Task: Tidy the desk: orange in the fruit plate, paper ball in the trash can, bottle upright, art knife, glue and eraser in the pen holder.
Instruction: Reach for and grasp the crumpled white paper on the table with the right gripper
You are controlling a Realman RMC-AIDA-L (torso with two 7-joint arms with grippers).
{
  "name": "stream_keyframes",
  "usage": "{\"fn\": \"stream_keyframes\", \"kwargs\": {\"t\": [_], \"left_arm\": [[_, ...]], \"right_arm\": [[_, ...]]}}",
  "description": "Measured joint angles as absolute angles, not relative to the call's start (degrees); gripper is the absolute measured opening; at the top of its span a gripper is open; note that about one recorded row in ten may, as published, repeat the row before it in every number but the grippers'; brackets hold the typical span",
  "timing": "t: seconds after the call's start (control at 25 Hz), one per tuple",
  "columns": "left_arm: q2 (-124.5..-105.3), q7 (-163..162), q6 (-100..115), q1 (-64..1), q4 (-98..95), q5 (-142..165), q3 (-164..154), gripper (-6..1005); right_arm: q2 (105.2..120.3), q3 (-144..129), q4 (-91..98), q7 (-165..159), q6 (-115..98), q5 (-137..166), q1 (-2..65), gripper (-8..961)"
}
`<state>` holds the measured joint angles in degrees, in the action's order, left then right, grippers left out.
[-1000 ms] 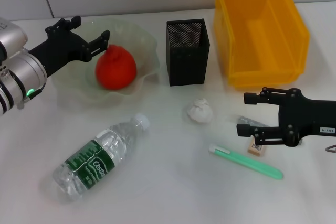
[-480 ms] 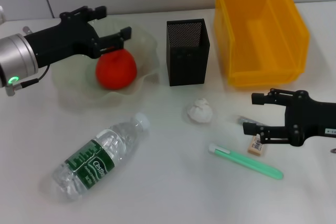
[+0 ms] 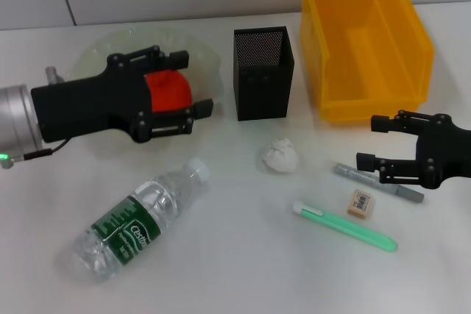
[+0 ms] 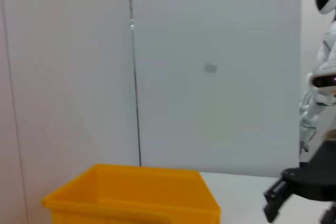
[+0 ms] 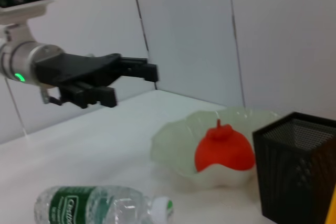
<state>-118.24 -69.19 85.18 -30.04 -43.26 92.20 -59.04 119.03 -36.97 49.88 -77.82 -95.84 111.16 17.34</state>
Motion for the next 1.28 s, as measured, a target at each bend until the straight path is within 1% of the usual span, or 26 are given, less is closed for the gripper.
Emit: {"fn": "stream_keyframes", "kwargs": {"t": [0.12, 0.4, 0.8, 1.04, 1.2, 1.28], "left_arm": [[-118.24, -66.8, 86.5, -28.0, -43.1, 92.2, -58.8, 809], [-118.2, -66.2, 85.4, -26.1, -43.0, 91.9, -58.3, 809], [-118.55, -66.1, 85.0, -25.7, -42.4, 91.8, -58.8, 809], [-118.65, -65.0, 84.9, -25.1, -41.7, 91.7, -58.7, 809], [-118.66, -64.6, 84.9, -25.0, -41.1, 91.6, -58.5, 809], [-118.65, -64.6, 84.9, -25.0, -41.0, 91.6, -58.5, 809]], "right_arm": [[119.0, -35.9, 50.8, -78.9, -95.8, 112.8, 17.3, 804], [119.19, -36.3, 56.1, -86.5, -95.6, 114.6, 17.5, 804], [119.14, -36.3, 66.8, -100.7, -98.9, 115.3, 18.5, 804], [119.06, -36.7, 69.5, -104.9, -100.8, 117.9, 21.0, 804], [119.24, -37.5, 66.3, -105.5, -98.7, 124.1, 25.4, 804], [119.23, -37.9, 65.5, -105.6, -98.2, 125.1, 26.2, 804]]}}
